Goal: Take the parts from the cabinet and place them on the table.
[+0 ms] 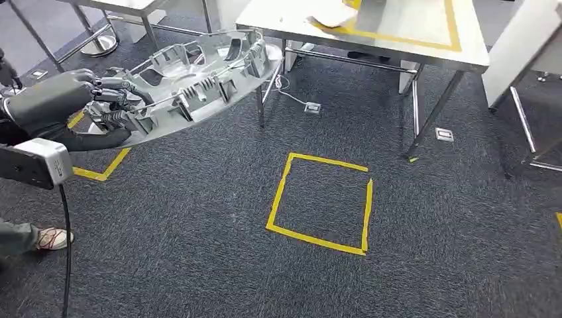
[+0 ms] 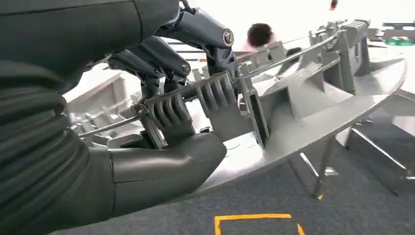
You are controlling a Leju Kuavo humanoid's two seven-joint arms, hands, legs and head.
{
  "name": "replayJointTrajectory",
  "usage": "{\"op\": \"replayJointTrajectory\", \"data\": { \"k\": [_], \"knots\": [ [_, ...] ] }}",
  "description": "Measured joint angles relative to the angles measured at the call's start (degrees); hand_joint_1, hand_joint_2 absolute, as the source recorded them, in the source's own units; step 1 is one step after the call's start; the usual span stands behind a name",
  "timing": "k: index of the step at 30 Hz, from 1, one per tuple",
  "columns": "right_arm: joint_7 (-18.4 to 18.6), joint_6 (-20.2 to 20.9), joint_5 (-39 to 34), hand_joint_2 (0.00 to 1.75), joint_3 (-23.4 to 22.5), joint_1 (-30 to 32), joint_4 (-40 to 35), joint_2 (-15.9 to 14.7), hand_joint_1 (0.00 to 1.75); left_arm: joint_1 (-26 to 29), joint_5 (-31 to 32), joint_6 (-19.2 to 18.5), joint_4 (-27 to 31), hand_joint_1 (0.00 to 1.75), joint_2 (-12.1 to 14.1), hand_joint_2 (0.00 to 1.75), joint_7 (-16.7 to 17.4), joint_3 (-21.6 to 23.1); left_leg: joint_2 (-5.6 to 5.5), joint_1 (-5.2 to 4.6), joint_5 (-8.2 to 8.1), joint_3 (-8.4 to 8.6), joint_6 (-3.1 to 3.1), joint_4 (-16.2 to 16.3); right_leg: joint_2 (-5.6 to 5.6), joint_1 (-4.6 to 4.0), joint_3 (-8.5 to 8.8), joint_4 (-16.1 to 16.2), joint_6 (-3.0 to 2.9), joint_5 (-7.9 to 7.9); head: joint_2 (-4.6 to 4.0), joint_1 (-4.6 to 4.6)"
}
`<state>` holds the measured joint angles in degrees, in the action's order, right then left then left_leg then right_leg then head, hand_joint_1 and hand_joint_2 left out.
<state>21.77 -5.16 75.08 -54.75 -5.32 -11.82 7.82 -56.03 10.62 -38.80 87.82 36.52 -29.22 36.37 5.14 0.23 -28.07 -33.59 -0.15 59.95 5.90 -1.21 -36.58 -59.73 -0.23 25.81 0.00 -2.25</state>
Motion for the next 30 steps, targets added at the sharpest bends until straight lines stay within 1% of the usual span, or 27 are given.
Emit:
{"op": "replayJointTrajectory", "data": {
  "k": [1, 2, 4, 5, 6, 7, 8, 9, 10, 11, 12, 13, 14, 15, 16, 19, 20, 21, 22, 23, 24, 25, 26, 27, 28, 29, 30],
  "knots": [
    [-0.02, -0.02, 0.0, 0.0, 0.0, -0.07, 0.0, 0.0, 0.0, 0.03, 0.27, 0.02, -0.09, 1.75, 0.0, 1.75, -0.24, -0.13, 0.29, -0.12, -0.09, -0.02, -0.25, -0.01, -0.98, 0.12, 0.06, 0.04, -0.42, -0.27, 0.02, 0.15],
    [-0.04, -0.11, 0.0, 0.0, 0.0, -0.07, 0.0, 0.0, 0.0, 0.11, 0.61, 0.02, -0.2, 1.75, -0.22, 1.75, -0.31, -0.2, 1.0, -0.13, -0.18, 0.12, -0.48, -0.04, -1.75, -0.03, -0.17, 0.03, -0.53, -0.25, 0.0, 0.02],
    [-0.04, -0.2, 0.0, 0.0, 0.0, -0.02, 0.0, -0.02, 0.0, 0.11, 0.86, 0.09, -0.33, 1.75, -0.66, 1.75, -0.42, -0.33, 2.34, -0.07, -0.39, 0.68, -1.11, -0.31, -3.17, -0.06, 0.04, 0.4, -1.14, -0.45, 0.0, 0.02],
    [0.13, -0.2, 0.02, 0.0, 0.0, 0.1, 0.0, -0.04, 0.0, 0.26, 0.86, 0.11, -0.33, 1.75, -0.63, 1.75, -0.46, -0.55, 1.58, 0.28, -0.95, 0.66, -1.43, 0.08, -3.71, 0.49, 0.79, 1.02, -1.56, -0.81, 0.02, 0.09],
    [0.24, -0.2, 0.07, 0.0, 0.0, 0.03, 0.0, -0.07, 0.0, 0.32, 0.81, 0.11, -0.39, 1.75, -0.59, 1.75, -0.64, -0.75, -1.75, 0.37, -1.95, 0.11, -1.69, 1.74, -4.39, 0.61, 0.95, 1.16, -1.83, -0.87, 0.0, 0.15],
    [0.41, -0.17, 0.13, 0.0, 0.0, -0.16, -0.02, -0.11, 0.0, 0.35, 0.64, 0.11, -0.39, 1.75, -0.16, 1.75, -0.99, -1.05, -3.51, 0.4, -3.69, -1.58, -1.76, 5.12, -4.95, 0.68, 0.92, 1.14, -2.07, -0.85, 0.0, 0.26],
    [0.39, -0.18, 0.18, 0.0, 0.0, -0.37, 0.0, -0.09, 0.0, 0.64, 0.44, 0.11, -0.39, 1.75, 0.18, 1.75, -1.16, -1.29, -4.41, 0.44, -5.72, -3.85, -1.97, 9.58, -5.89, 0.73, 0.95, 1.13, -2.18, -0.83, 0.0, 0.39],
    [0.37, -0.13, 0.17, 0.0, 0.0, -0.45, 0.0, -0.09, 0.0, 1.17, 0.11, 0.11, -0.39, 1.75, 0.61, 1.75, -1.47, -1.45, -4.82, 0.44, -7.27, -6.12, -2.17, 13.75, -6.71, 0.73, 0.95, 1.08, -2.26, -0.78, 0.0, 0.37],
    [0.33, -0.15, 0.17, 0.0, 0.0, -0.41, 0.0, -0.09, 0.0, 1.74, -0.13, 0.11, -0.31, 1.75, 0.98, 1.75, -1.69, -1.55, -4.92, 0.44, -7.46, -7.56, -2.27, 16.03, -7.58, 0.73, 0.96, 0.98, -2.25, -0.77, 0.0, 0.39],
    [0.33, -0.15, 0.17, 0.0, 0.0, -0.34, 0.0, -0.09, 0.0, 2.15, -0.43, 0.0, -0.26, 1.75, 1.2, 1.75, -1.92, -1.83, -4.93, 0.51, -6.1, -7.57, -2.34, 15.42, -8.48, 0.81, 0.97, 0.85, -2.22, -0.74, 0.0, 0.41],
    [0.44, -0.15, 0.17, 0.0, 0.0, -0.29, 0.0, -0.09, 0.0, 2.22, -0.57, -0.13, -0.26, 1.75, 1.36, 1.75, -1.97, -2.1, -5.01, 0.62, -3.85, -6.56, -2.35, 12.66, -9.31, 0.91, 0.95, 0.59, -2.09, -0.66, 0.0, 0.39],
    [0.59, -0.15, 0.17, 0.0, 0.0, -0.29, 0.0, -0.09, 0.0, 2.19, -0.63, -0.39, -0.26, 1.75, 1.42, 1.75, -1.97, -2.36, -5.34, 0.77, -1.17, -4.51, -2.43, 8.3, -10.09, 1.05, 0.96, 0.33, -1.85, -0.5, 0.0, 0.39],
    [0.66, -0.15, 0.17, 0.0, 0.0, -0.3, 0.0, -0.09, 0.0, 2.19, -0.65, -0.57, -0.26, 1.75, 1.46, 1.75, -1.95, -2.49, -6.69, 1.06, 1.47, -1.98, -2.64, 2.94, -10.85, 1.2, 0.92, -0.1, -1.44, -0.23, 0.0, 0.39],
    [0.63, -0.15, 0.2, 0.0, 0.0, -0.33, 0.0, -0.11, 0.0, 2.23, -0.65, -0.63, -0.37, 1.75, 1.4, 1.75, -1.9, -2.49, -10.51, 1.55, 0.22, -1.16, -2.8, 1.3, -11.49, 1.21, 0.46, -0.32, -1.01, -0.13, 0.02, 0.39],
    [0.39, -0.17, 0.26, 0.0, 0.0, -0.59, 0.0, -0.11, 0.0, 2.2, -0.59, -0.68, -0.37, 1.75, 1.42, 1.75, -1.9, -2.54, -10.82, 1.47, 0.39, -0.89, -2.44, 0.55, -12.2, 1.19, -0.12, -0.84, -0.68, -0.23, 0.0, 0.44],
    [0.39, -0.18, 0.31, 0.0, 0.0, -0.2, 0.0, -0.11, 0.0, 2.17, -0.3, -0.66, -0.66, 1.75, 1.12, 1.75, -1.56, -2.62, -8.69, 1.21, 0.55, -1.06, -1.23, 0.71, -14.27, 1.37, -0.68, -0.06, 0.61, -1.02, 0.0, 0.53],
    [0.39, -0.17, 0.31, 0.0, 0.0, -0.17, 0.0, -0.2, 0.0, 2.13, -0.3, -0.61, -0.66, 1.75, 0.96, 1.75, -1.6, -2.62, -7.85, 1.58, 0.78, -0.86, -0.84, 0.34, -13.9, 1.37, -0.75, -0.25, 0.71, -0.86, 0.0, 0.48],
    [0.42, -0.15, 0.31, 0.0, 0.0, -0.11, 0.0, -0.15, 0.0, 2.23, -0.22, -0.55, -0.63, 1.75, 0.92, 1.75, -1.55, -2.63, -7.19, 1.42, 0.78, -0.67, -0.45, 0.11, -10.26, 0.93, -1.38, -1.44, 1.07, 0.07, 0.0, 0.11],
    [0.59, -0.15, 0.31, 0.0, 0.0, -0.19, 0.0, -0.13, 0.0, 2.23, -0.22, -0.55, -0.63, 1.75, 0.92, 1.75, -1.66, -2.67, -6.33, 1.25, 0.72, -0.66, 0.0, 0.11, -7.84, 1.01, -3.15, -4.96, 1.47, 2.13, 0.0, -0.22],
    [0.57, -0.15, 0.24, 0.0, 0.0, -0.31, 0.0, -0.13, 0.0, 2.24, -0.15, -0.55, -0.74, 1.75, 0.92, 1.75, -1.66, -2.73, -5.54, 1.01, 0.66, -0.66, 0.17, 0.13, -6.87, 1.25, -5.4, -9.48, 1.68, 4.22, 0.0, -0.17],
    [0.46, -0.15, 0.13, 0.0, 0.0, -0.34, 0.0, -0.13, 0.0, 2.23, 0.09, -0.55, -0.87, 1.75, 0.92, 1.75, -1.66, -2.73, -4.7, 0.88, 0.59, -0.67, 0.27, 0.16, -6.54, 1.38, -7.58, -13.86, 1.81, 5.82, 0.02, -0.2],
    [0.33, -0.15, 0.09, 0.0, -0.02, -0.29, 0.0, -0.11, 0.0, 2.23, 0.24, -0.55, -1.03, 1.75, 0.85, 1.75, -1.64, -2.73, -3.94, 0.81, 0.53, -0.65, 0.35, 0.17, -6.44, 1.45, -9.08, -16.75, 1.91, 6.31, 0.0, -0.19],
    [0.33, -0.15, 0.07, 0.0, 0.0, -0.21, 0.0, -0.09, 0.0, 2.21, 0.42, -0.55, -1.22, 1.75, 0.57, 1.75, -1.64, -2.73, -3.19, 0.76, 0.45, -0.6, 0.4, 0.18, -6.37, 1.5, -9.33, -17.06, 1.96, 5.75, 0.02, -0.2],
    [0.35, -0.15, 0.07, 0.0, -0.02, -0.16, 0.0, -0.09, 0.0, 2.18, 0.64, -0.55, -1.38, 1.75, 0.33, 1.75, -1.58, -2.73, -2.62, 0.74, 0.38, -0.53, 0.39, 0.21, -6.25, 1.51, -8.26, -14.79, 1.9, 4.11, 0.02, -0.22],
    [0.5, -0.17, 0.09, 0.0, 0.0, -0.15, 0.0, -0.09, 0.0, 2.12, 0.77, -0.57, -1.53, 1.75, 0.07, 1.75, -1.53, -2.73, -1.95, 0.69, 0.2, -0.33, 0.28, 0.22, -5.88, 1.46, -5.72, -9.94, 1.67, 1.61, 0.0, -0.22],
    [0.48, -0.44, 0.11, 0.0, 0.0, -0.21, 0.0, -0.09, 0.0, 2.07, 0.83, -0.57, -1.66, 1.75, 0.02, 1.75, -1.51, -2.73, -1.65, 0.68, 0.01, -0.04, 0.09, 0.23, -5.01, 1.32, -2.67, -4.33, 1.34, -0.71, 0.0, -0.22],
    [0.5, -0.88, 0.09, 0.0, -0.02, -0.24, 0.0, -0.09, 0.0, 1.99, 0.86, -0.57, -1.77, 1.75, 0.07, 1.75, -1.49, -2.73, -1.37, 0.66, -0.15, 0.12, -0.17, 0.22, -4.32, 1.11, -0.77, -0.26, 0.93, -0.9, 0.0, -0.2]
  ]
}}
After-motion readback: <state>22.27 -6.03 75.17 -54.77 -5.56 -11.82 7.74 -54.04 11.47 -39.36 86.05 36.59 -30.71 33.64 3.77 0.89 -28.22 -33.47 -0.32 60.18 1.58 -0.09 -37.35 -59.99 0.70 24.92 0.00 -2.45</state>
